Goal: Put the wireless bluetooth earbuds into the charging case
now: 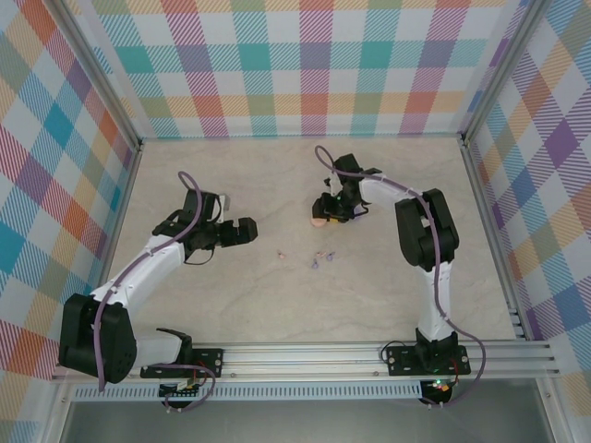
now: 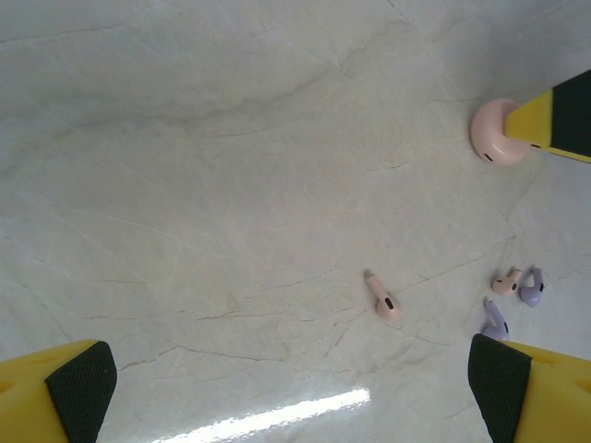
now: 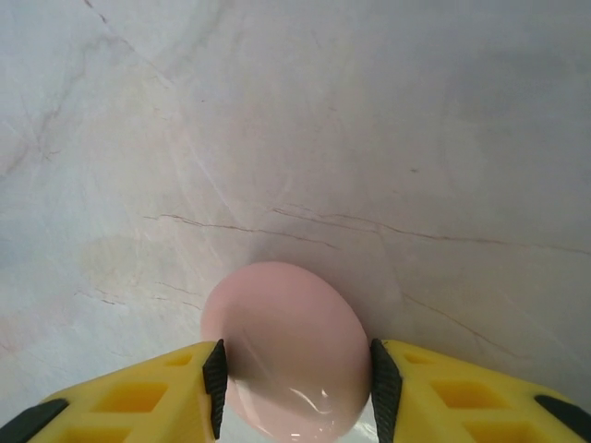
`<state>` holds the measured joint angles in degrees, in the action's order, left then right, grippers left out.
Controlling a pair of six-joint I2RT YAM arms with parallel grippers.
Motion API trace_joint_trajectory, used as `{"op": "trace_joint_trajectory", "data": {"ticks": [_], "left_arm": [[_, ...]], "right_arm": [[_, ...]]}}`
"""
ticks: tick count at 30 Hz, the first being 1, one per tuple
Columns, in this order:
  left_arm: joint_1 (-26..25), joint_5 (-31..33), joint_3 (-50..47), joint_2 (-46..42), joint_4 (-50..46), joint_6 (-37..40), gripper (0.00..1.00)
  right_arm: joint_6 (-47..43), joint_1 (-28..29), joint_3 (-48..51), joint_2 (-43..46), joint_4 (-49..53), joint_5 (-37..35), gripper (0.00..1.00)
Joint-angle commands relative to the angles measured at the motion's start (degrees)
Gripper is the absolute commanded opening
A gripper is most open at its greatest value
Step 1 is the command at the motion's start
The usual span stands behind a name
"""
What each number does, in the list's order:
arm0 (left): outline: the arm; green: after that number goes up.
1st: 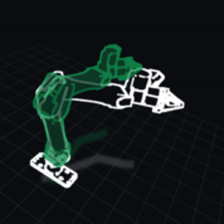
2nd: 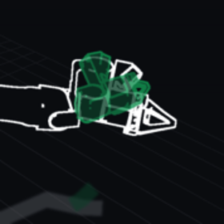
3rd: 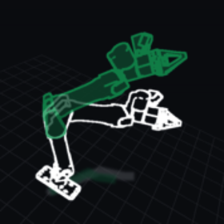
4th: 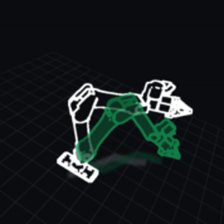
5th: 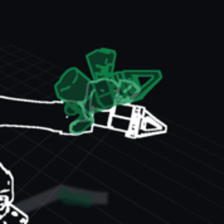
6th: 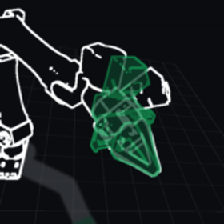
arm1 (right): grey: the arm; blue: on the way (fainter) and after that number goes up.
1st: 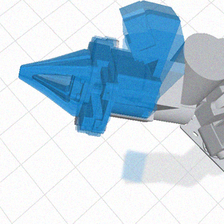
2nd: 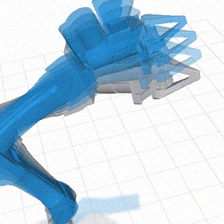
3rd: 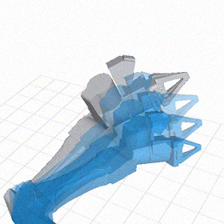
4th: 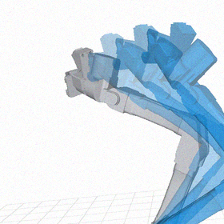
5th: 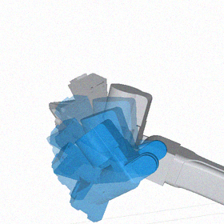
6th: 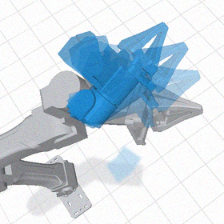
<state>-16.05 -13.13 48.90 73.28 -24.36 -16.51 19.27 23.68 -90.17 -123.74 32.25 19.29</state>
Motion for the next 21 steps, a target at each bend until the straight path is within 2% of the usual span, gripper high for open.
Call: {"op": "trace_joint_trajectory", "data": {"ticks": [1,6,12,21], "left_arm": [[-0.47,-4.4,0.33,2.24,2.35,0.46,1.0],[-0.47,-8.99,4.12,8.01,5.23,0.35,0.98],[-0.56,-13.37,12.41,19.23,7.9,0.43,0.87],[-2.08,-20.96,28.36,37.99,9.95,-0.81,0.69]], "right_arm": [[-2.64,0.32,-3.47,-1.41,4.08,1.36,0.49],[-2.56,0.38,-5.8,-0.9,5.61,0.46,0.55],[1.42,0.31,-1.83,3.05,2.46,1.53,0.56],[8.89,0.22,6.28,7.41,-3.83,-0.16,0.42]]}}
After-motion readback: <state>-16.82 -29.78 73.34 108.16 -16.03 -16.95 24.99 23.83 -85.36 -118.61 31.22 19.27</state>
